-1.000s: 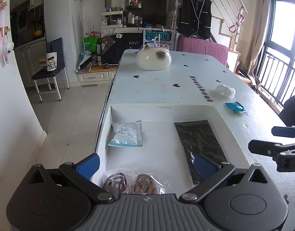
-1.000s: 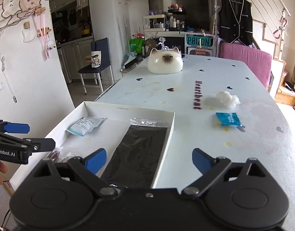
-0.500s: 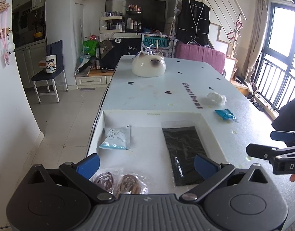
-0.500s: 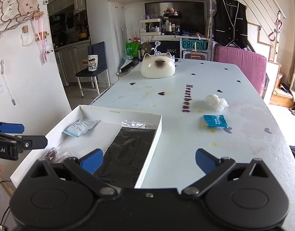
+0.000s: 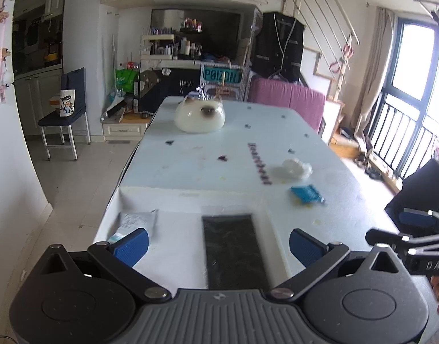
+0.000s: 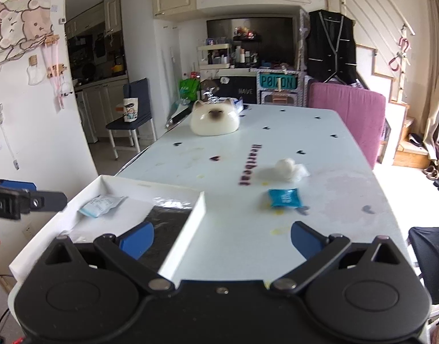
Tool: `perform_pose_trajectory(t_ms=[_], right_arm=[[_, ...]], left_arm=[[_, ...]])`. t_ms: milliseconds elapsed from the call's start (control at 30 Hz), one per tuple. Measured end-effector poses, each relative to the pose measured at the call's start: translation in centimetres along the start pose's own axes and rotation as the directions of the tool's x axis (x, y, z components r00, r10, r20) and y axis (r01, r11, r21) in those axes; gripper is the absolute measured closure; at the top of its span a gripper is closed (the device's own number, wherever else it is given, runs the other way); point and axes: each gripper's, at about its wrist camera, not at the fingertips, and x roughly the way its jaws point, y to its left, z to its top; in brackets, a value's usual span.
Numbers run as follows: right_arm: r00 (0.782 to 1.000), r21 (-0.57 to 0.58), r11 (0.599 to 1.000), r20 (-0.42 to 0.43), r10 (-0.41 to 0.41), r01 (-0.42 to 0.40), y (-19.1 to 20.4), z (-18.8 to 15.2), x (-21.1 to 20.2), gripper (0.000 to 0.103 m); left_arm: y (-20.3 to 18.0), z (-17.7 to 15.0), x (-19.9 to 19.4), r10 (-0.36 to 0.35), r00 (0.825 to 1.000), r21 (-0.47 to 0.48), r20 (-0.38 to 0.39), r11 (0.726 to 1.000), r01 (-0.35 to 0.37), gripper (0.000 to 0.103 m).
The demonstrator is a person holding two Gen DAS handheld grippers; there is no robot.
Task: Organize soft objects
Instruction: 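Move the left gripper to the white cotton puff while the right moves to the blue packet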
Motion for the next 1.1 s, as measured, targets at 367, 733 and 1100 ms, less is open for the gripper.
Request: perform_pose_trajectory(t_ms=[367, 733, 1100], right_arm=[[0.996, 0.077, 0.993, 0.001, -0.094, 0.094, -7.2, 0.9, 0.1, 0.000], [0.995, 0.043, 0.994, -0.006, -0.101, 0.101, -12.4, 2.3, 3.6, 0.000], [0.999, 0.063, 0.997, 0.021, -0.048, 0.046, -15.0, 5.0, 12.8, 0.000]], left_arm=[[-5.6, 2.6, 0.1, -0.048, 0.997, -0.030, 0.062, 0.998, 0.050, 0.000], [-12.2, 7.1, 2.7, -0.090, 0.986, -0.096, 0.138, 0.990, 0.104, 0.000], [-17.7, 12.4, 8.2, -0.082, 0.964, -0.141, 0.253, 0.983, 0.121, 0.000]])
